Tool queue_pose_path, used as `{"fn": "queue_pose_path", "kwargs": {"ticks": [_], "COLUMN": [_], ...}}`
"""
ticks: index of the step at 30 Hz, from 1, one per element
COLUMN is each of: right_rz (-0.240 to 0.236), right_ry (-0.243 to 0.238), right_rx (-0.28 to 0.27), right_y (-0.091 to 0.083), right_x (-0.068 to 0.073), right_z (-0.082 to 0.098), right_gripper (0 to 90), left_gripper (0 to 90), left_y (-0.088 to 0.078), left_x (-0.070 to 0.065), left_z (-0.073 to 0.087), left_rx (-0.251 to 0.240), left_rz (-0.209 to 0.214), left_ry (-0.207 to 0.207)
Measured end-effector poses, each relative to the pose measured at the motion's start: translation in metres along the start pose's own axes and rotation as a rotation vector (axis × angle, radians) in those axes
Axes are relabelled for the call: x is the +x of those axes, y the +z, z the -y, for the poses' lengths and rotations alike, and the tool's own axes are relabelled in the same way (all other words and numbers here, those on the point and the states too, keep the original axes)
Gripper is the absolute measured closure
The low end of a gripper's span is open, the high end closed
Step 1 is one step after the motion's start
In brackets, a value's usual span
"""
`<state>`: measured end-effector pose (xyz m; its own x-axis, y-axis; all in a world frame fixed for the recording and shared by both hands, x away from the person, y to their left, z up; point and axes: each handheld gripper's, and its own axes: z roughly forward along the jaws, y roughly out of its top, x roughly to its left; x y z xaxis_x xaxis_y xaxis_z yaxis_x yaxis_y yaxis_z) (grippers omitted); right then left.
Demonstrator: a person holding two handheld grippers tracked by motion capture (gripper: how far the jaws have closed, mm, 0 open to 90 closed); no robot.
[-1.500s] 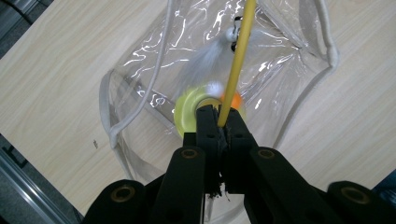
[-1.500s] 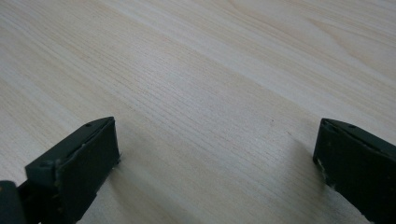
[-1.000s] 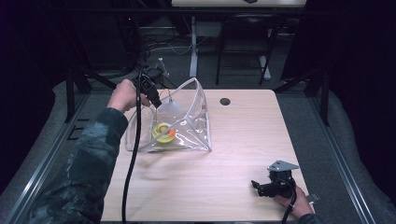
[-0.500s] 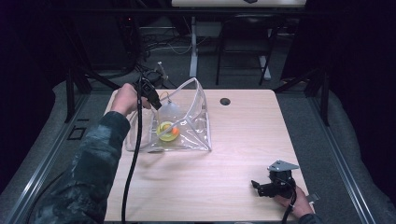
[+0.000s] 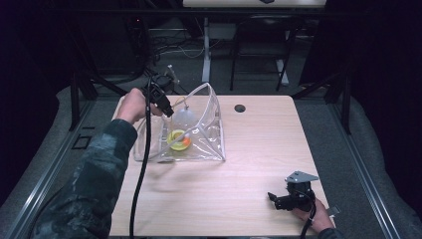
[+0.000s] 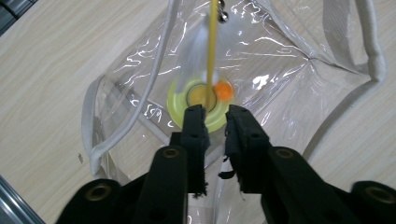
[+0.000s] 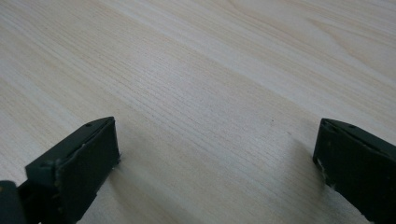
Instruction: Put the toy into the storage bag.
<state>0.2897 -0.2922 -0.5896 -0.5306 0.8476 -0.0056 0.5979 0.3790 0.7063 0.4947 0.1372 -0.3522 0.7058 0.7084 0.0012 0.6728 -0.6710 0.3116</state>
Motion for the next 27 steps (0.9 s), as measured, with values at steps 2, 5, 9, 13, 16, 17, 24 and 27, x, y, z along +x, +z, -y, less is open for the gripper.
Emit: {"fn": "queue_pose_path", "kwargs": {"ticks": [2, 5, 9, 13, 16, 17, 24, 27], "right_rz": [0.0, 0.0, 0.0, 0.0, 0.0, 0.0, 0.0, 0.0], "right_ry": [0.0, 0.0, 0.0, 0.0, 0.0, 0.0, 0.0, 0.0], "right_rx": [0.0, 0.0, 0.0, 0.0, 0.0, -0.001, -0.001, 0.0], "right_y": [0.0, 0.0, 0.0, 0.0, 0.0, 0.0, 0.0, 0.0], "right_x": [0.0, 0.0, 0.0, 0.0, 0.0, 0.0, 0.0, 0.0], "right_z": [0.0, 0.0, 0.0, 0.0, 0.0, 0.0, 0.0, 0.0], "right_gripper": [0.0, 0.0, 0.0, 0.0, 0.0, 0.0, 0.0, 0.0], "left_gripper": [68.0, 51.0, 39.0, 27.2, 19.7, 17.8, 9.2, 7.2], "left_y": [-0.003, -0.01, -0.019, -0.029, -0.036, -0.038, -0.058, -0.066], "left_x": [0.0, 0.001, 0.002, 0.001, 0.0, 0.0, -0.005, -0.008], "left_z": [0.002, 0.006, 0.014, 0.022, 0.029, 0.031, 0.049, 0.057], "left_rx": [0.0, -0.011, -0.037, -0.056, -0.069, -0.072, -0.119, -0.138], "left_rz": [-0.02, -0.044, -0.042, -0.047, -0.051, -0.05, -0.06, -0.058], "left_ry": [-0.004, -0.012, -0.025, -0.03, -0.024, -0.025, -0.021, -0.019]}}
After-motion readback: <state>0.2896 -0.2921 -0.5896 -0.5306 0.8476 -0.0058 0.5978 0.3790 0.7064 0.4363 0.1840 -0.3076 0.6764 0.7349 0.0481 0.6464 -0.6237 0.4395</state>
